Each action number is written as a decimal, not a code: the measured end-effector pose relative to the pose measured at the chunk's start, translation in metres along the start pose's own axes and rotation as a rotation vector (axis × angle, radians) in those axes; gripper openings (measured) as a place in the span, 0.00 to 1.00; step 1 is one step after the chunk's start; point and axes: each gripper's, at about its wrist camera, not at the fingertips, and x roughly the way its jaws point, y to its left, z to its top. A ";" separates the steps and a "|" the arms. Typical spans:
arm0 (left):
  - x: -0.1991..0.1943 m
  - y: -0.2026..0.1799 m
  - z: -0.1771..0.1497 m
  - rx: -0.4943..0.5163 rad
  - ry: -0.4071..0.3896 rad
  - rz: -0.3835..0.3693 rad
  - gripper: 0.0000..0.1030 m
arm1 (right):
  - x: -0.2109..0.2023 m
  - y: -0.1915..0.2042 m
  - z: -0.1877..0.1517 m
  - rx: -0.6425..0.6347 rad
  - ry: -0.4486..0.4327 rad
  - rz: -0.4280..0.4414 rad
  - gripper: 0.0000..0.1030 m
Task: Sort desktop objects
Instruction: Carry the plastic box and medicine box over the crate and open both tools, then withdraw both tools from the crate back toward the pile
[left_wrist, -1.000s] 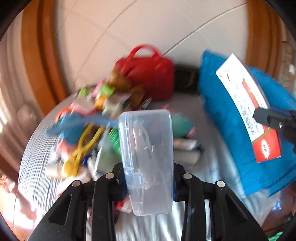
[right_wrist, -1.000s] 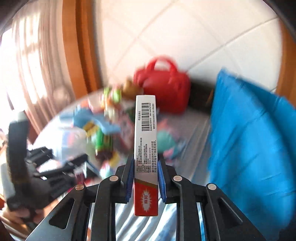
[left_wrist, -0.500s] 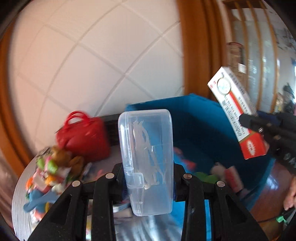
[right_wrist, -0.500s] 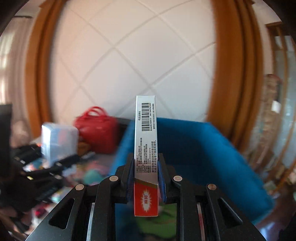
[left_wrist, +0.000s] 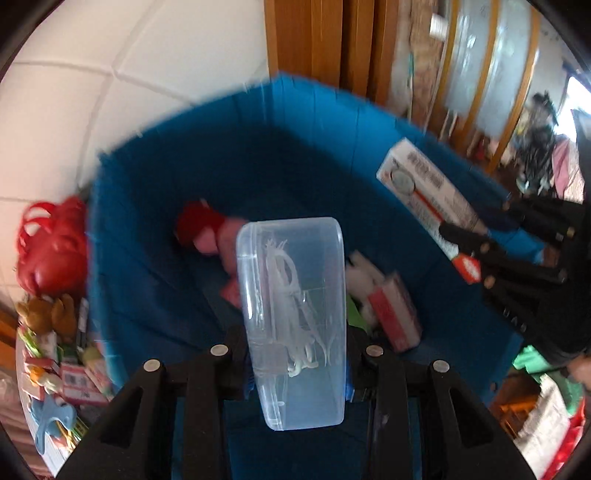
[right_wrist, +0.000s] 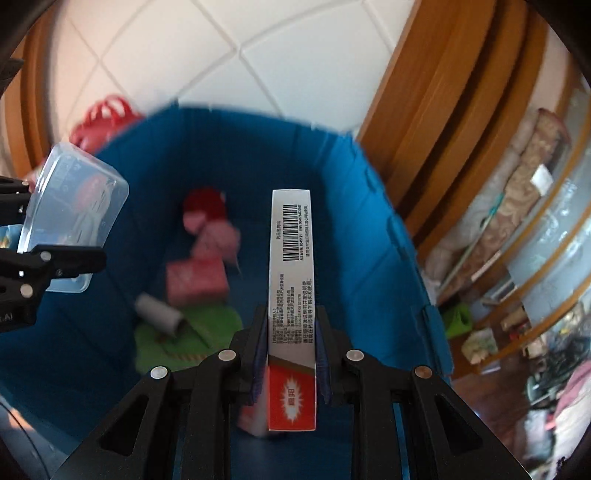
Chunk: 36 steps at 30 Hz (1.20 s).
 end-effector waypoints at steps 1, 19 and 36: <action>0.011 -0.003 0.001 -0.001 0.047 -0.010 0.32 | 0.010 -0.005 0.000 -0.014 0.033 0.007 0.22; 0.070 -0.031 0.008 0.045 0.269 0.008 0.32 | 0.084 -0.034 -0.017 -0.110 0.293 0.055 0.22; 0.067 -0.033 0.009 0.076 0.228 0.074 0.58 | 0.074 -0.030 -0.012 -0.133 0.247 -0.008 0.79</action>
